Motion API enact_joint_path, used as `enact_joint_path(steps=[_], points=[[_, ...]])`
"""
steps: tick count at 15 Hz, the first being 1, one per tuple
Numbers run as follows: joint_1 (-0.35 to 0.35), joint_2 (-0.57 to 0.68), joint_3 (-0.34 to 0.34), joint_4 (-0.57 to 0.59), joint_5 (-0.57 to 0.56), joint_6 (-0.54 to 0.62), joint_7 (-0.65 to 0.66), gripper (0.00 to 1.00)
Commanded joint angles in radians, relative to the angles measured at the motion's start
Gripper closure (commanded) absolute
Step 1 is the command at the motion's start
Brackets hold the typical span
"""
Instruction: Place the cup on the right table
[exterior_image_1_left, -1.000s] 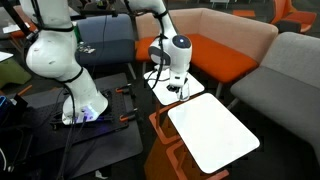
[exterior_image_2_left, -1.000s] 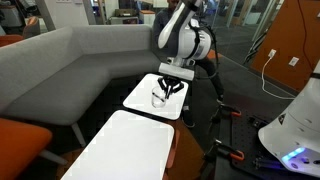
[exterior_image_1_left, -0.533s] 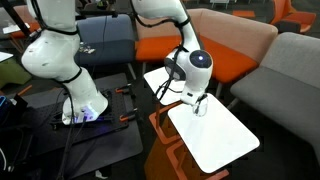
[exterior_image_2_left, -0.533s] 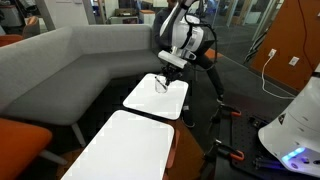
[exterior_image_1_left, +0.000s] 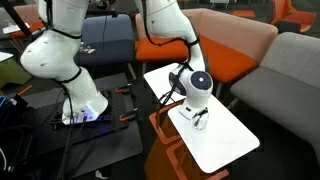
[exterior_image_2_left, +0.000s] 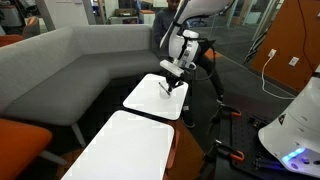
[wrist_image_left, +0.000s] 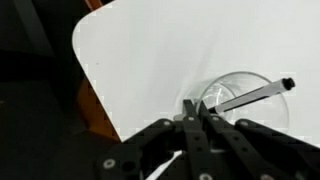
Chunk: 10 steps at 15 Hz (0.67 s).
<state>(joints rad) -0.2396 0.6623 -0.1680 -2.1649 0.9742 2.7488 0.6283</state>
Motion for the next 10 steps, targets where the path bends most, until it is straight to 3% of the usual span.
enact_joint_path(steps=[1, 5, 6, 7, 10], points=[[0.001, 0.034, 0.008, 0.035, 0.070, 0.027, -0.002, 0.99], [-0.002, 0.048, -0.001, 0.058, 0.111, 0.008, -0.001, 0.99], [0.012, 0.050, -0.012, 0.056, 0.107, 0.016, 0.017, 0.69], [0.018, 0.046, -0.015, 0.051, 0.104, 0.022, 0.011, 0.68], [0.095, 0.020, -0.065, -0.005, 0.064, 0.100, 0.074, 0.48]])
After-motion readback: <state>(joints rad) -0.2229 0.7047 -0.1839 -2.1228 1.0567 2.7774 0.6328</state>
